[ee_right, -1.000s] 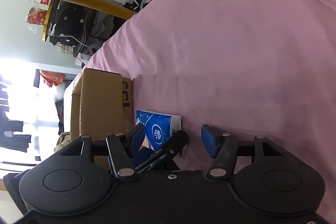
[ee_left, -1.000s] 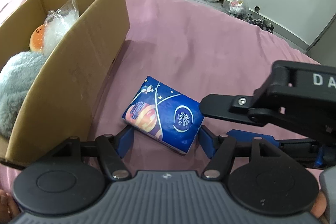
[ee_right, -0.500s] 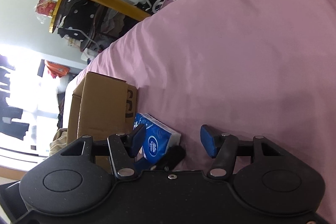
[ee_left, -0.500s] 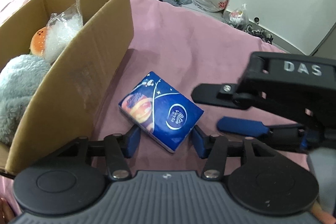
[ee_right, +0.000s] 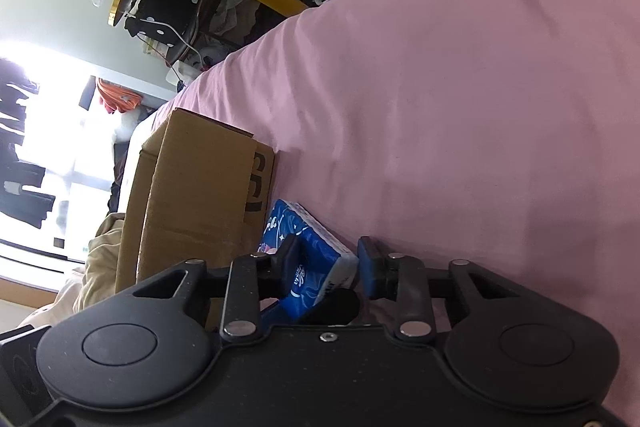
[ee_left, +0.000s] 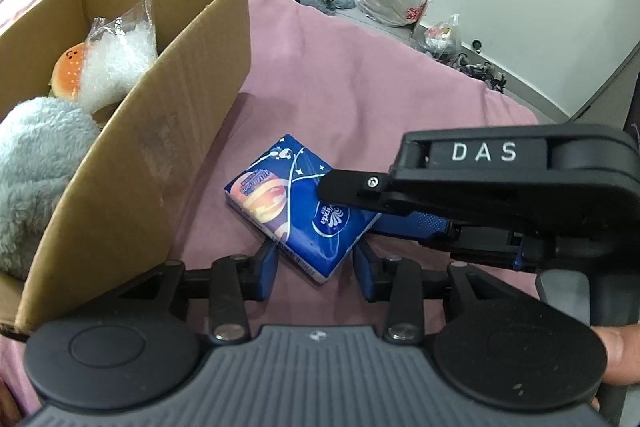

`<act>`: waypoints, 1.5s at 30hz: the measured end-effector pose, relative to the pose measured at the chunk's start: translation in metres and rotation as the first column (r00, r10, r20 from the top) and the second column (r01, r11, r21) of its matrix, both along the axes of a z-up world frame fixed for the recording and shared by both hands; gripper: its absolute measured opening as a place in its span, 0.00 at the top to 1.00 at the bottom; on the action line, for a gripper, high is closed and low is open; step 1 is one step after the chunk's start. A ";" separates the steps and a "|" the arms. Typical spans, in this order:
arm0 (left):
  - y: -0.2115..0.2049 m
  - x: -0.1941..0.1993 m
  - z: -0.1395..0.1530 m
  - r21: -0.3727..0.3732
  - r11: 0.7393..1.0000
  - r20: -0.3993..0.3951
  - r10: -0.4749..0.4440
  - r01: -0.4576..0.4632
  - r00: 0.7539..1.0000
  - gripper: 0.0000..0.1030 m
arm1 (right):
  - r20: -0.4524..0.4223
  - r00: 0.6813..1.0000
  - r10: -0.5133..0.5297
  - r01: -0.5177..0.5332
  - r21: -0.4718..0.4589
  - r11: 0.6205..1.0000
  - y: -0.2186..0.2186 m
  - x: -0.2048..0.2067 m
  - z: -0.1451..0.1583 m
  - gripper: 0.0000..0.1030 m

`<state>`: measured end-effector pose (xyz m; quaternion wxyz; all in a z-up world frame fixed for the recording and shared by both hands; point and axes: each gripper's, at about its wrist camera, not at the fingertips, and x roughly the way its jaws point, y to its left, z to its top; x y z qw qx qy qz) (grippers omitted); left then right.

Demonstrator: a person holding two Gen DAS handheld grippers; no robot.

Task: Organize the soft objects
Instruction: 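Close the left tool on the blue tissue pack, then lift the tissue pack with the left tool and carry it over the box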

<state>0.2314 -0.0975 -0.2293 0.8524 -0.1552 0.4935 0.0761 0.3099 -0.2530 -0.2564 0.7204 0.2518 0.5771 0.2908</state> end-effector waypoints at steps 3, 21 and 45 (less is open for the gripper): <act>-0.002 -0.001 0.005 -0.008 1.000 0.005 -0.008 0.008 1.000 0.63 | 0.004 1.000 -0.010 0.010 -0.009 1.000 -0.004 -0.004 0.005 0.72; -0.014 -0.017 0.066 -0.087 0.991 0.062 -0.097 0.103 0.993 0.63 | 0.110 0.989 -0.098 0.104 -0.053 0.993 -0.015 -0.033 0.074 0.73; 0.040 -0.045 0.134 -0.113 0.987 0.192 -0.093 0.116 0.977 0.63 | 0.271 0.961 -0.047 0.074 -0.091 0.993 0.042 -0.057 0.152 0.73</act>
